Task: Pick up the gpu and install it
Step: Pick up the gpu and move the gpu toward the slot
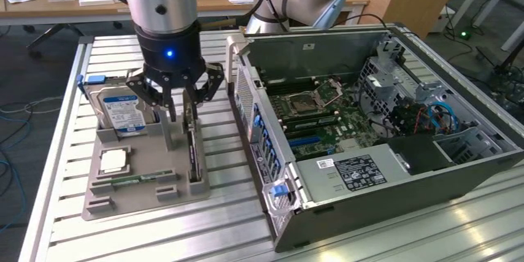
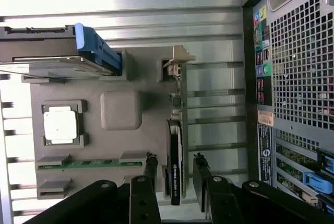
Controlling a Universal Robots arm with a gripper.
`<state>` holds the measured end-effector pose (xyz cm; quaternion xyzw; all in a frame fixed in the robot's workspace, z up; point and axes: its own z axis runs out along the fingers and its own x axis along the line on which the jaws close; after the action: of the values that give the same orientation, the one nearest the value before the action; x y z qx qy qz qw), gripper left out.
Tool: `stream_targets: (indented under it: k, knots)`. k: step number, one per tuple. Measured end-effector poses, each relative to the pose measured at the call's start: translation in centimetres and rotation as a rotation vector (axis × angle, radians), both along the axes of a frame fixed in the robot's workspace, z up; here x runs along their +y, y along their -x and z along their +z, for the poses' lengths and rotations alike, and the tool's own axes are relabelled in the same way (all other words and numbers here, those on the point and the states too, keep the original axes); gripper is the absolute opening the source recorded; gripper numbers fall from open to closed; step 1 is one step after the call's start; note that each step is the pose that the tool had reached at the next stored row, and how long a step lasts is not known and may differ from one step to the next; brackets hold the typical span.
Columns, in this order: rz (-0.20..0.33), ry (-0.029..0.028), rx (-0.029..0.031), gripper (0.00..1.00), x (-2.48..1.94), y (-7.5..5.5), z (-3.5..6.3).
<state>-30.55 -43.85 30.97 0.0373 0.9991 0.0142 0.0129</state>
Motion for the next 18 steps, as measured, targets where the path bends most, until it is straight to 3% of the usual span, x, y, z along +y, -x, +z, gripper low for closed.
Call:
stream_targets:
  k: [14,18]
  knots:
    - [0.0,0.0,0.0001,0.42,0.0,0.0,-2.55]
    - [0.0,0.0,-0.0001,0.42,0.0,0.0,-2.83]
